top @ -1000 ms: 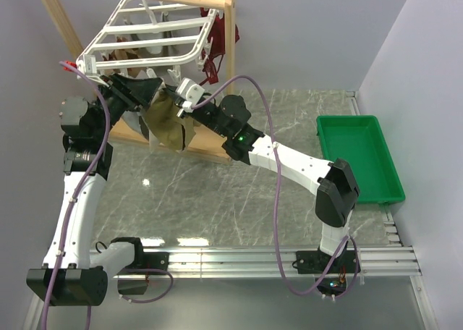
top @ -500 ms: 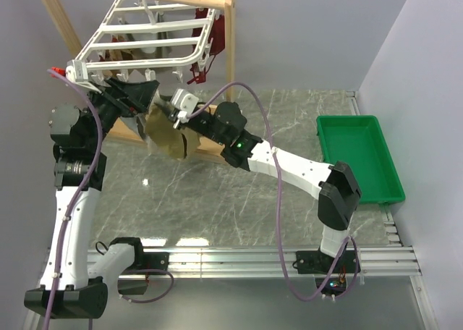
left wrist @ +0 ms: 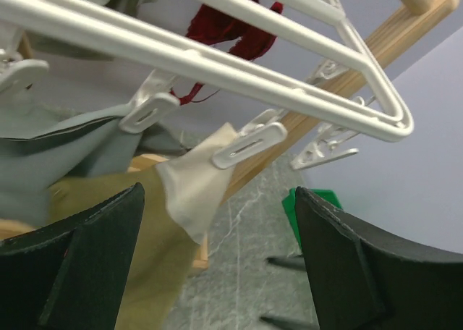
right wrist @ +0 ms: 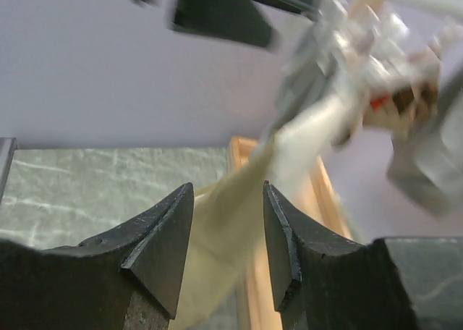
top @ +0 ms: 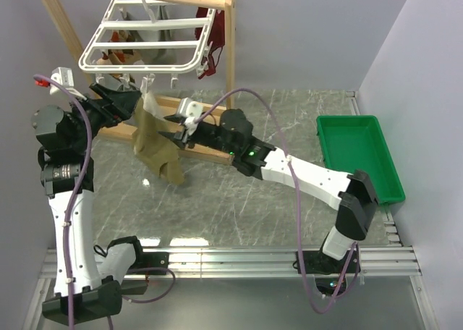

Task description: Clip the underwear to the hanger

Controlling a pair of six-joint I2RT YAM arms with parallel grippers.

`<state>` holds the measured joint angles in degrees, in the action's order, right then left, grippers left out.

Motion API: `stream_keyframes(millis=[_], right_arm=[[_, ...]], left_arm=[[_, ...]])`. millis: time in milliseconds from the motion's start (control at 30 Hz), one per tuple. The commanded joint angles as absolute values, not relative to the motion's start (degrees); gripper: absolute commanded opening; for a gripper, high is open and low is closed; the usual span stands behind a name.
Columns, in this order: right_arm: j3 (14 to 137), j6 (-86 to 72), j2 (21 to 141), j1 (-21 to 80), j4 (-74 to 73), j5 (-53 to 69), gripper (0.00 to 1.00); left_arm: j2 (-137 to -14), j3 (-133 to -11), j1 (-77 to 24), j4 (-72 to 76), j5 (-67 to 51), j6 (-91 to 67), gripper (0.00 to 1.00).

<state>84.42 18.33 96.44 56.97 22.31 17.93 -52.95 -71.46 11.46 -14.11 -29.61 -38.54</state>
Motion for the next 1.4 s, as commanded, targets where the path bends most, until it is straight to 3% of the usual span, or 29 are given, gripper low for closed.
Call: stream_keyframes(millis=[0,67,333,667,767,833,933,1000,1033,1133,1167,1367], right_arm=[[80.1,11.1,90.1,53.3,20.1,18.7,0.51],[78.5,8.7,89.3,51.2,19.3,19.2,0.51],[77.5,-2.4,92.4,44.1,17.0,21.4,0.51],[82.0,-13.7,101.1,41.4,20.4,25.8,0.48],[84.3,-15.6,103.9,41.3,20.5,26.1,0.48],[85.8,-16.6,105.6,41.3,21.0,26.2,0.48],[87.2,-17.5,106.8,41.3,21.5,26.6,0.48],[88.1,-17.8,107.4,41.3,21.3,26.9,0.48],[88.2,-17.8,107.7,41.3,21.4,27.2,0.48],[88.3,-19.0,108.5,41.0,22.7,28.6,0.47],[88.3,-19.6,109.2,41.0,23.7,29.1,0.48],[91.5,-32.8,113.7,39.3,27.1,36.2,0.57]], left_arm=[[-51.1,-70.9,16.6,-16.0,-38.7,-34.9,0.89],[-50.8,-68.9,19.8,-15.6,-44.9,-32.0,0.86],[-55.5,-62.6,19.4,-21.1,-49.7,-19.5,0.76],[-56.0,-54.1,10.2,-7.8,-41.7,-20.3,0.76],[-57.6,-54.2,6.2,-6.2,-37.7,-20.7,0.88],[-58.3,-54.7,3.0,-5.7,-29.2,-20.4,0.87],[-60.5,-57.0,1.4,-6.9,-21.1,-19.3,0.71],[-62.1,-58.4,1.3,-9.6,-15.7,-18.5,0.51],[-62.4,-59.3,1.3,-10.7,-14.9,-17.2,0.33],[-61.2,-59.6,1.4,-11.5,-16.4,-15.3,0.04],[-60.7,-59.3,1.6,-11.2,-19.4,-14.7,0.0],[-54.4,-56.0,2.7,-10.3,-31.8,-5.8,0.0]])
